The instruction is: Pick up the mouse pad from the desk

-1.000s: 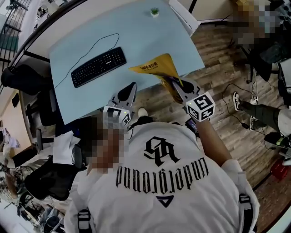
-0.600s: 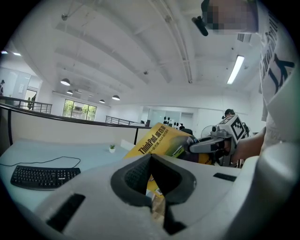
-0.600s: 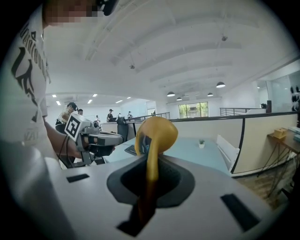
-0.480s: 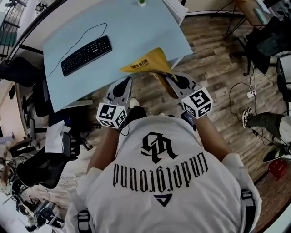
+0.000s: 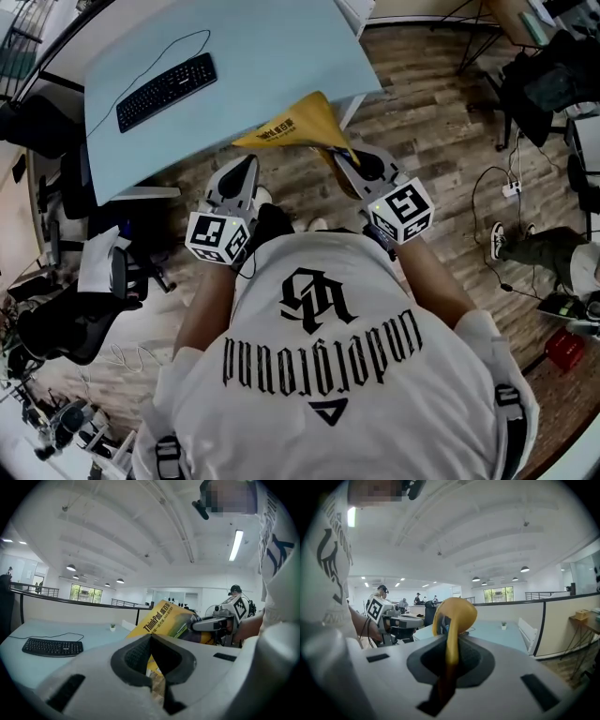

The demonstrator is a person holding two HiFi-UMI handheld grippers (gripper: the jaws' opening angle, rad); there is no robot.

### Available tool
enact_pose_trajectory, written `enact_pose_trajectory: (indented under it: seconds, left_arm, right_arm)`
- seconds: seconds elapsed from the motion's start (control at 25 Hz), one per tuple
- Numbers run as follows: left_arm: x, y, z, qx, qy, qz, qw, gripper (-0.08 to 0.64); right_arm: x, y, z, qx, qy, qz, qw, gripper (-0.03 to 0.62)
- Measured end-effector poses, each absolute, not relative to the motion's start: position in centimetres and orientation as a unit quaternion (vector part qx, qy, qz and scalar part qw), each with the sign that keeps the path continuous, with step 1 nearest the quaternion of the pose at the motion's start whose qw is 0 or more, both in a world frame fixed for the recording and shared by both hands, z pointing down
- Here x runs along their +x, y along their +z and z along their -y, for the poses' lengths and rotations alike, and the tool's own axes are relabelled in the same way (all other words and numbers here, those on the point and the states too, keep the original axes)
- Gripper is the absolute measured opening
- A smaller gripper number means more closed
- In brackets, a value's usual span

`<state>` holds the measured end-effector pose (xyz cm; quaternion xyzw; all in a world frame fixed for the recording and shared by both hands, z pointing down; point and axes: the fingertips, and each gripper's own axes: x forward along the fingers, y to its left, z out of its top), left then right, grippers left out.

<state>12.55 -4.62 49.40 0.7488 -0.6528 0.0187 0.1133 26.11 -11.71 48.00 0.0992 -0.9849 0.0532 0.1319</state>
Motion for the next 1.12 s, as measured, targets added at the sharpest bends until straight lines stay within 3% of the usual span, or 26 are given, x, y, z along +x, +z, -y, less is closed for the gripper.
enact_pose_trajectory:
  seconds: [1.12]
  left_arm:
    - [14.5, 48.3, 1.6, 0.747, 0.010, 0.656, 0.107, 0.008]
  right_arm:
    - [27.8, 47.3, 8.4, 0.100, 0.042, 0.988, 0.112, 0.025]
